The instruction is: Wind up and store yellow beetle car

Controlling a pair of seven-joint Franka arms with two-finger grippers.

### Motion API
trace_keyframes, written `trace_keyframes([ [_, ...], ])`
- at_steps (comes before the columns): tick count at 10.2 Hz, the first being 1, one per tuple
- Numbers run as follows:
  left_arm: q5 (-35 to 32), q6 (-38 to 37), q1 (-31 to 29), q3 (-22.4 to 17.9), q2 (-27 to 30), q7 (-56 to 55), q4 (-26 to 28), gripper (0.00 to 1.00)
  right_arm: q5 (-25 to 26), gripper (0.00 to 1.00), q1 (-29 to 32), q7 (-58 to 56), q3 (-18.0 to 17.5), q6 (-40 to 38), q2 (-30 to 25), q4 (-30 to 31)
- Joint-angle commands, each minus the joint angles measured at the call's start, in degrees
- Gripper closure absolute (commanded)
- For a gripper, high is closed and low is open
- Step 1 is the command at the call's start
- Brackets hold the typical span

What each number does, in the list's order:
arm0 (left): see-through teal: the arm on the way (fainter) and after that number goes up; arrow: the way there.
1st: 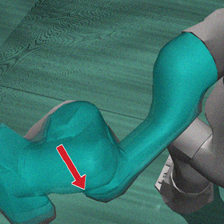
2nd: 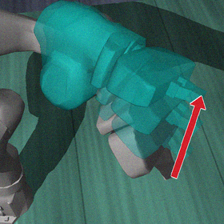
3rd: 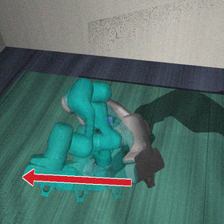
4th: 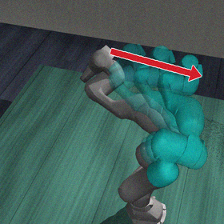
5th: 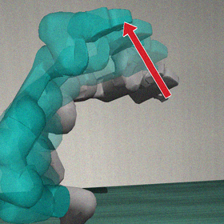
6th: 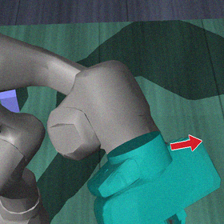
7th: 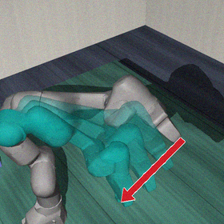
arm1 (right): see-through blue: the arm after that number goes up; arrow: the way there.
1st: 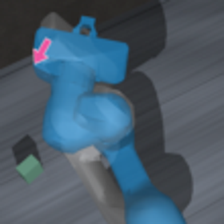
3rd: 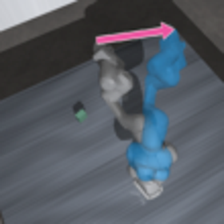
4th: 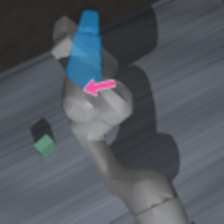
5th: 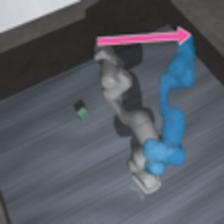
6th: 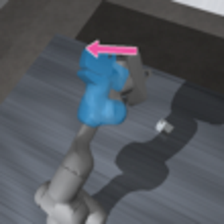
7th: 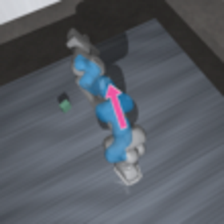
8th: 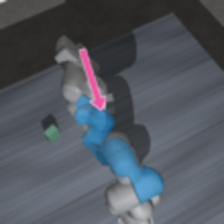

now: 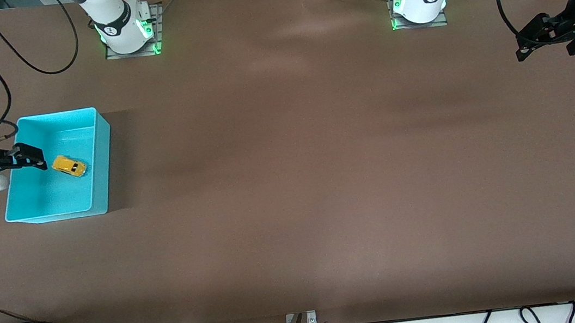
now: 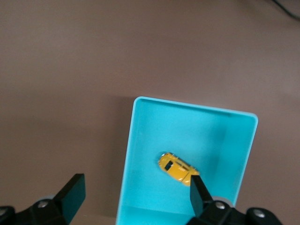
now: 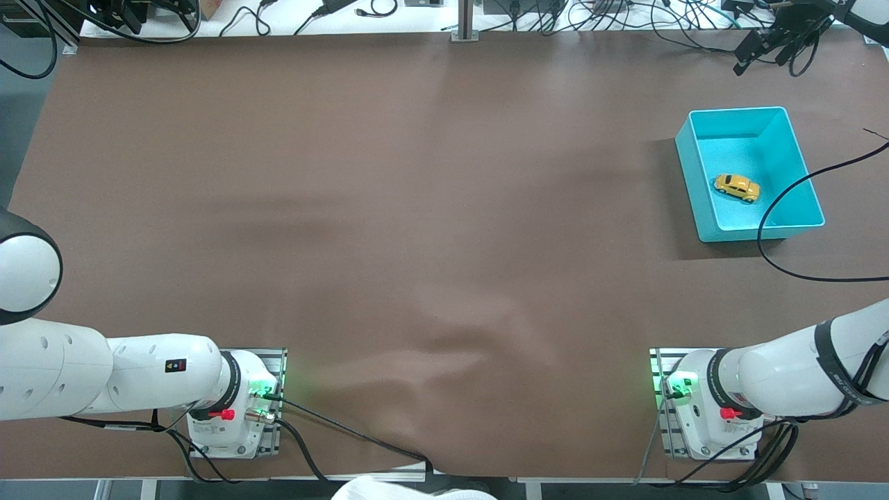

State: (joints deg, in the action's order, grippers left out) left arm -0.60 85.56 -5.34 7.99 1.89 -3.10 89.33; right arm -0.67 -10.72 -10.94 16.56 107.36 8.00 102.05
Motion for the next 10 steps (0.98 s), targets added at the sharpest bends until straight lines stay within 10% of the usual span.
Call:
trace_keyframes([
  [1, 1.04, -1.18, -0.46, 0.01, -0.4, -0.33, -1.53, 0.0, -0.82, 0.0, -0.52, 12.4, -0.3, -2.42, 0.71, -1.68],
  [10, 0.95, -1.18, -0.47, -0.16, -0.4, -0.41, -1.44, 0.0, -0.12, 0.0, -1.76, 12.08, -0.38, -1.72, -1.04, 0.07],
])
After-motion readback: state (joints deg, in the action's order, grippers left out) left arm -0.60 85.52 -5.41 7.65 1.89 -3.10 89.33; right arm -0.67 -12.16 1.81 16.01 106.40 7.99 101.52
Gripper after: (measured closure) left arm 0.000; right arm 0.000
